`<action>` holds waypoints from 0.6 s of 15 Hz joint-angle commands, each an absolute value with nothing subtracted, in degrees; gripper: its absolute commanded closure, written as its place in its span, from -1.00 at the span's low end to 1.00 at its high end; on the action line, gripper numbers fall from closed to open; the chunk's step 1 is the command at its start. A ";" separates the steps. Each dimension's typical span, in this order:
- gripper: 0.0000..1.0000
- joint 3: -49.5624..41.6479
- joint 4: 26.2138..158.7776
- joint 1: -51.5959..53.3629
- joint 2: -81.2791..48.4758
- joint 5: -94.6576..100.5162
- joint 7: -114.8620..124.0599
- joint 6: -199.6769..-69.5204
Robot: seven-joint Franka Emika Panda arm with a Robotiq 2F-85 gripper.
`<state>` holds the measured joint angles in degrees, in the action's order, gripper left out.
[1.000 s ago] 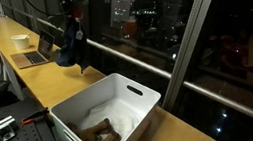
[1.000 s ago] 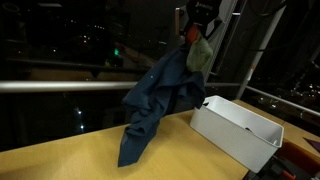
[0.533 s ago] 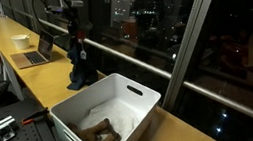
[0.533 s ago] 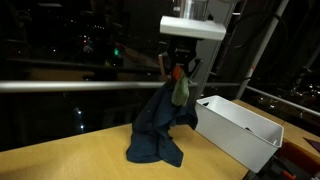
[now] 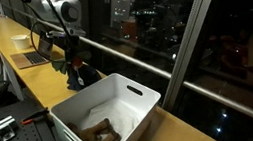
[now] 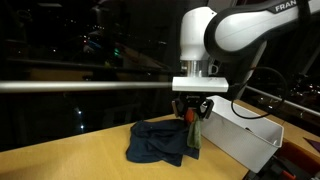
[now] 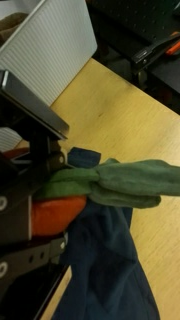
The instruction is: Put the objects from the white container on the left side of the table then place them back in the container.
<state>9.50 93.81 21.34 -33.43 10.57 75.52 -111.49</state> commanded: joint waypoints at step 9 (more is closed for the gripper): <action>-1.00 5.48 113.19 18.13 -14.73 9.88 75.95 -120.03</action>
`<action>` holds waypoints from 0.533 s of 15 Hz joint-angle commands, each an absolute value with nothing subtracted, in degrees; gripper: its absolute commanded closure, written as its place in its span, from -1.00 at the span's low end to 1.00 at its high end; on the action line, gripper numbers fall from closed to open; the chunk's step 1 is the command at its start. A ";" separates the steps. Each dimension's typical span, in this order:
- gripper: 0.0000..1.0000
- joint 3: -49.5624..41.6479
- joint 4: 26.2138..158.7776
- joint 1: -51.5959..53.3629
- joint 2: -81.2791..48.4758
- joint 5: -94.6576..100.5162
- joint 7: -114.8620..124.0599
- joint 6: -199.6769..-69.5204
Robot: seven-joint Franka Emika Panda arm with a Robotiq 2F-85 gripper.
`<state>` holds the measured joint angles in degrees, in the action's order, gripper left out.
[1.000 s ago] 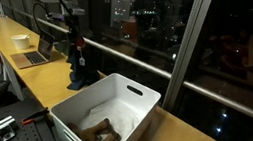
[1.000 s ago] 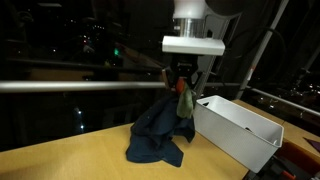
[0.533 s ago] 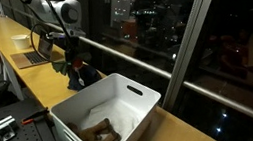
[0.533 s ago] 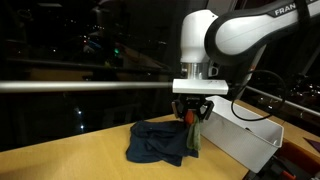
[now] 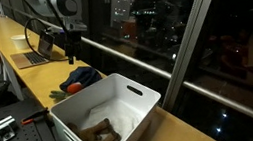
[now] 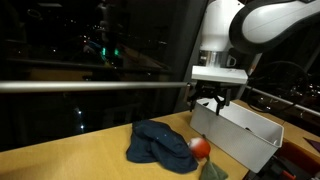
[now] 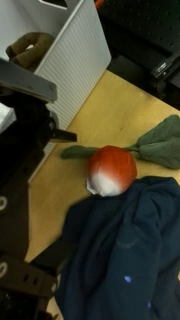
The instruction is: Put the objects from the white container on the left side of the table then place them back in the container.
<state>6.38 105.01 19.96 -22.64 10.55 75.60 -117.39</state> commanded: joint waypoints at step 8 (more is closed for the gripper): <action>-1.00 2.14 126.02 9.61 -4.86 13.98 76.74 -124.42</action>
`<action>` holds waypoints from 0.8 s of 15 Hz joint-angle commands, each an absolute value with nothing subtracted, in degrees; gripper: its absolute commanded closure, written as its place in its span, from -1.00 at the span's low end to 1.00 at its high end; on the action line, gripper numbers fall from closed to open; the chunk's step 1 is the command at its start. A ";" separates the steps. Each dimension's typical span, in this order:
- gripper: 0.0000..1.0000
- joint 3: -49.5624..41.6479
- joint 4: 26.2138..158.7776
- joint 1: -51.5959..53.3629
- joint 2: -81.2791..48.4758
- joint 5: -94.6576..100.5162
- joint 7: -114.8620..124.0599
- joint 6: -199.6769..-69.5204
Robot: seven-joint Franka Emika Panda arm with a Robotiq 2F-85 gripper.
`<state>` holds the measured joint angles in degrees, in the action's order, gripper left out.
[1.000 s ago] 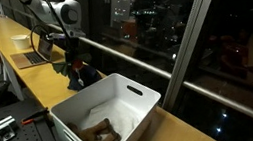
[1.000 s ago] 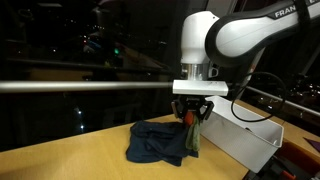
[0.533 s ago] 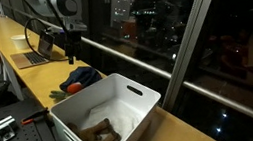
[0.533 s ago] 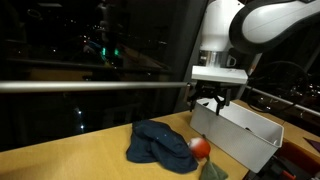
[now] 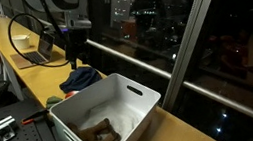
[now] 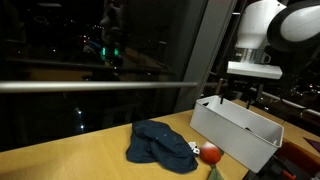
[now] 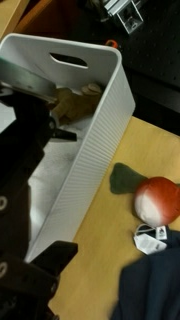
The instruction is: Put the objects from the white container on the left side of the table then place them back in the container.
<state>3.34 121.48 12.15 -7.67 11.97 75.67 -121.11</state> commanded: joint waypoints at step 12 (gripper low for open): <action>-1.00 -5.84 134.67 0.72 -20.26 11.99 73.68 -147.59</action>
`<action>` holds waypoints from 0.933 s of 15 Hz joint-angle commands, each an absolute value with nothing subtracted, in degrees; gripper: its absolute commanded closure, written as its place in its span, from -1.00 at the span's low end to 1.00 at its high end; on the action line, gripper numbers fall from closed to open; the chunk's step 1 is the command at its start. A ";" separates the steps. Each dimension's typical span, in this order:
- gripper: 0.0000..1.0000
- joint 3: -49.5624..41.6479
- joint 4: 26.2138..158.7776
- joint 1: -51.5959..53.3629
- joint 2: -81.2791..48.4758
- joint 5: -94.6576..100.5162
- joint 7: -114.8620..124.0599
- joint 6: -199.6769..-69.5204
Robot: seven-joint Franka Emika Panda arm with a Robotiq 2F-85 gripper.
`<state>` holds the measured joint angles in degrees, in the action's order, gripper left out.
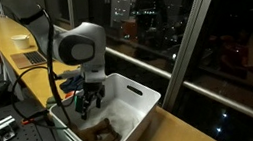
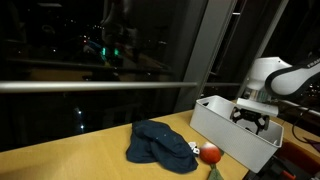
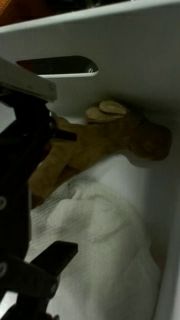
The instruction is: Put the objects from the white container on the left side of the table then place them back in the container.
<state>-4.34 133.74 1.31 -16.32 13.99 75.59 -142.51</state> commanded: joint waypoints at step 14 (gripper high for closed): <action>0.41 -8.82 133.23 2.14 -28.90 2.72 67.23 -151.58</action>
<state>-8.57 133.93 0.75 -28.74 5.34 68.86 -151.66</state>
